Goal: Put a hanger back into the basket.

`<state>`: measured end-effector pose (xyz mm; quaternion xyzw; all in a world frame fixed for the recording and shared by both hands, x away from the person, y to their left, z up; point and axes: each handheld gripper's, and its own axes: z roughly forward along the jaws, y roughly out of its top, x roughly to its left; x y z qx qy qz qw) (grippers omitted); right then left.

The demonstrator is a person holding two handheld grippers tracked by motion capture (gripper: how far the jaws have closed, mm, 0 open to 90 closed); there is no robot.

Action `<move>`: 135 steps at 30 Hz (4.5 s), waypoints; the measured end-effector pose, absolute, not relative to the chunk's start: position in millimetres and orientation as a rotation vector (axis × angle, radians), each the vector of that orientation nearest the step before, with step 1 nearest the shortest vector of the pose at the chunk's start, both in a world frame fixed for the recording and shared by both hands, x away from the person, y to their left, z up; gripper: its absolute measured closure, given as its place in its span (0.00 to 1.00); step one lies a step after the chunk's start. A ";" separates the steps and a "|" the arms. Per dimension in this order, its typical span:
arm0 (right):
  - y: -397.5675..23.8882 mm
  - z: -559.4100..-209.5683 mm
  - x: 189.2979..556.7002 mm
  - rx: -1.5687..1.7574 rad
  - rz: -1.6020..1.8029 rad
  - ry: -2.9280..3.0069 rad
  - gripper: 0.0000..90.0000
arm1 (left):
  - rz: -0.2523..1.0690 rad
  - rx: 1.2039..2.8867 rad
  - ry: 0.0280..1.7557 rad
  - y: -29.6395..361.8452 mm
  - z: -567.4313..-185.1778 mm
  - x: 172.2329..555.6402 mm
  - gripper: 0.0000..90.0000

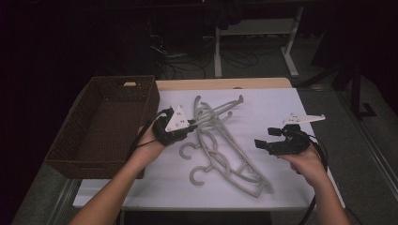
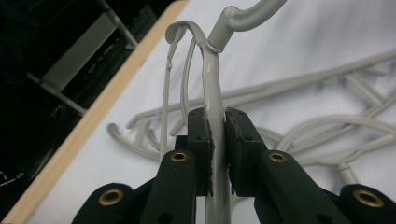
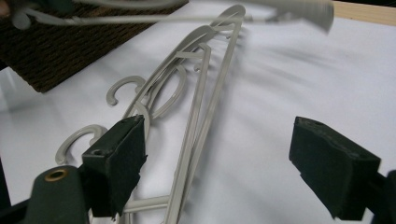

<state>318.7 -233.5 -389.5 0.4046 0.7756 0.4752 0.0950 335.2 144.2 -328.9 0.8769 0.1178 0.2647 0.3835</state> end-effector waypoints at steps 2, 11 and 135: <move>-234.2 -391.1 317.6 1.212 1.405 2.292 0.19 | 0.671 2.223 0.310 149.8 -315.8 335.5 0.90; -235.9 -394.8 316.7 1.237 1.383 2.258 0.15 | 0.653 2.173 0.362 198.0 -268.2 334.6 0.90; -112.1 -441.8 265.5 0.873 0.819 2.816 0.86 | 0.134 2.043 0.562 167.3 -380.6 339.4 0.10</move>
